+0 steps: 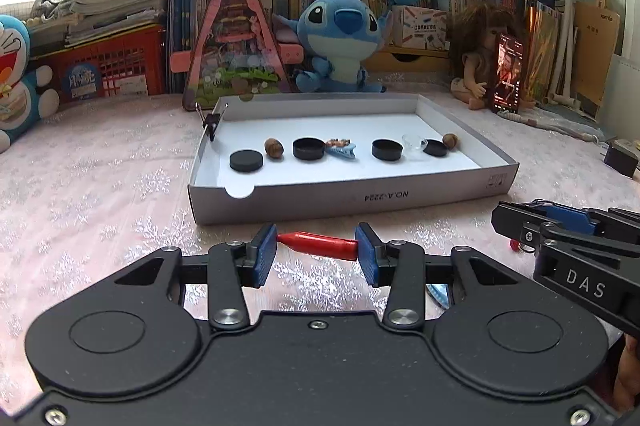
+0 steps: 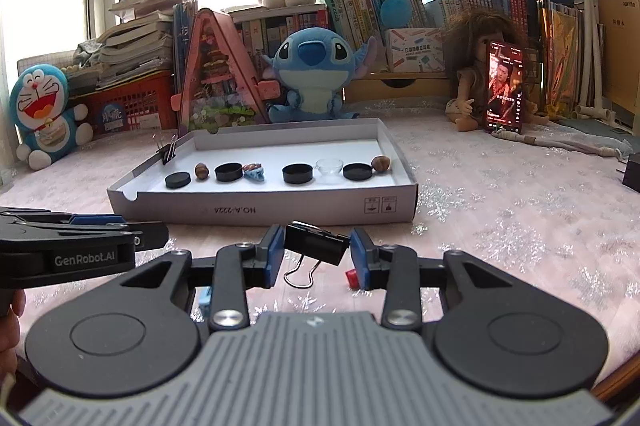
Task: Organize rigid objects
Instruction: 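Carry the red crayon and binder clip with both grippers over the tray, then lower the red crayon and binder clip with both grippers into the tray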
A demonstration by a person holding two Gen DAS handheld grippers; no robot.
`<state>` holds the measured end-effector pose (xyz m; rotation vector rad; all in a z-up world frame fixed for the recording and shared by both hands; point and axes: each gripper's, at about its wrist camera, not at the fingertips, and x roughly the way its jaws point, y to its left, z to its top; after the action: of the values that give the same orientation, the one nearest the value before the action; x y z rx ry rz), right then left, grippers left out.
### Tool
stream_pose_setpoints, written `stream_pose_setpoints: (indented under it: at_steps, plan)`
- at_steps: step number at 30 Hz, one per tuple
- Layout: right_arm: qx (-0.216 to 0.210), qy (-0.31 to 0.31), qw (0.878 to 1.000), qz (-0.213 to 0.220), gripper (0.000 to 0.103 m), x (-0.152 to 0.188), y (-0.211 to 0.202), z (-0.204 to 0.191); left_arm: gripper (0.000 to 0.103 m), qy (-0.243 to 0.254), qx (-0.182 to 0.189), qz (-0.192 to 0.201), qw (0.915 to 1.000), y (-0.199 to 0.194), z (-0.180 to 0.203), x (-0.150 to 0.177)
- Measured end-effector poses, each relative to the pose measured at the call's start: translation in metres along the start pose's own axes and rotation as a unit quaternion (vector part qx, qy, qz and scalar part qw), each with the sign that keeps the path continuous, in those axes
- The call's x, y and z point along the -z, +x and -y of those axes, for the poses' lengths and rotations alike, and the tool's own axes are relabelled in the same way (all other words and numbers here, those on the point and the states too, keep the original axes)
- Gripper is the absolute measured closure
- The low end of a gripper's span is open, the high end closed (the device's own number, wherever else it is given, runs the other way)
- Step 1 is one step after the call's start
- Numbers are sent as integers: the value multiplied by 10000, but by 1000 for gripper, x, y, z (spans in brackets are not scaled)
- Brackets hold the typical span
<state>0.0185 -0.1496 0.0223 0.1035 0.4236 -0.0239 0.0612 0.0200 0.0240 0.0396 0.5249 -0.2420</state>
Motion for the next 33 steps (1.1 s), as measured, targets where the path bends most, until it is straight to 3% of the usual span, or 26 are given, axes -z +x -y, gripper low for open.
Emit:
stream_pose_setpoints:
  at_steps: [26, 33]
  plan:
    - [-130, 163, 9998, 13, 62, -40, 27, 24, 63, -136, 99, 235, 9996, 31, -6, -57]
    - [-159, 223, 9996, 8, 62, -53, 36, 31, 63, -247, 121, 134, 9995, 43, -12, -69]
